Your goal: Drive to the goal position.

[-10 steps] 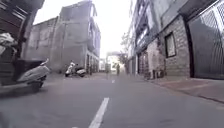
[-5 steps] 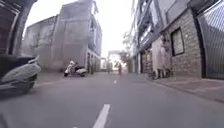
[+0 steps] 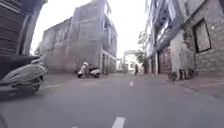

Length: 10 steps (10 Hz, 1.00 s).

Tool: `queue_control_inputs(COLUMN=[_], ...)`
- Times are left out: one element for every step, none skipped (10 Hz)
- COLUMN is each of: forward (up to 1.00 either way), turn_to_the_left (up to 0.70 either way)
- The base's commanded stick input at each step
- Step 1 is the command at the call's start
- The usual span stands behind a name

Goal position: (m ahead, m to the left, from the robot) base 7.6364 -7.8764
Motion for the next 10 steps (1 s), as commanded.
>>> queue_control_inputs(forward=[1.00, 1.00, 1.00, 1.00, 1.00, 1.00, 1.00, 1.00, 1.00, 1.00], turn_to_the_left=[0.00, 0.00, 0.00, 0.00, -0.14, -0.40, -0.40, -0.40, -0.40, -0.40])
